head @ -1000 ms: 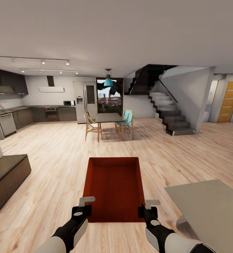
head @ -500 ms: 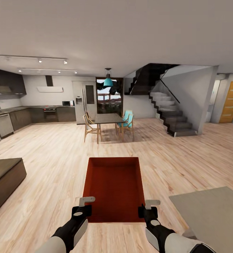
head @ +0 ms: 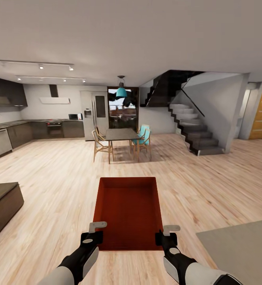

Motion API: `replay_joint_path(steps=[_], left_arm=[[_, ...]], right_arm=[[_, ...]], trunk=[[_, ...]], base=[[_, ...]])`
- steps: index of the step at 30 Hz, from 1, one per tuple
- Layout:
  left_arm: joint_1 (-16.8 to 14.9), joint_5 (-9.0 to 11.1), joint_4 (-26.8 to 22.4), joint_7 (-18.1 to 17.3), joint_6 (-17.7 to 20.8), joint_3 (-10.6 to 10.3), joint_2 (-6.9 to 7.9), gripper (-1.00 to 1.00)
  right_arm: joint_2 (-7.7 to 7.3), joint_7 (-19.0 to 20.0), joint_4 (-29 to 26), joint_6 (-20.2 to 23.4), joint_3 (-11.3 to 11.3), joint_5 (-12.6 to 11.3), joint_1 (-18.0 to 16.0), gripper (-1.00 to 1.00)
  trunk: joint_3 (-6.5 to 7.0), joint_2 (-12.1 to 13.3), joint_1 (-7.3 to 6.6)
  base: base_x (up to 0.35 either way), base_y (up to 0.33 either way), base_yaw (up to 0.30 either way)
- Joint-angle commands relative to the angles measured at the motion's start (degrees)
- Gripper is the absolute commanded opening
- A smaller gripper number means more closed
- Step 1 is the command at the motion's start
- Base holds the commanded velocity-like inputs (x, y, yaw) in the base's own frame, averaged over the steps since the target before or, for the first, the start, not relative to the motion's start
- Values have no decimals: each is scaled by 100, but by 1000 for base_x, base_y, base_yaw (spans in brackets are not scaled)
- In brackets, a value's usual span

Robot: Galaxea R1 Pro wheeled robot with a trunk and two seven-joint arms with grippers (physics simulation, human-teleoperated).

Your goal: Move the two storage containers from the living room to the garage. In the garage, place one container on the floor and stack the other container on top of it (either order is fine).

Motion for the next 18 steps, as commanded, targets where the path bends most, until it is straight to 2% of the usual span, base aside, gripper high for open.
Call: replay_joint_path(steps=[1,18], left_arm=[[-7,24,-23,63,39,141,92,-100],[-9,24,-17,63,39,141,91,-100]], right_arm=[[-69,3,-6,-6,-31,-4,-1,-100],[-63,3,-7,-14,-31,-4,-1,-100]], trunk=[[-9,-7,4],[-9,-7,4]], base=[[323,0,0],[323,0,0]])
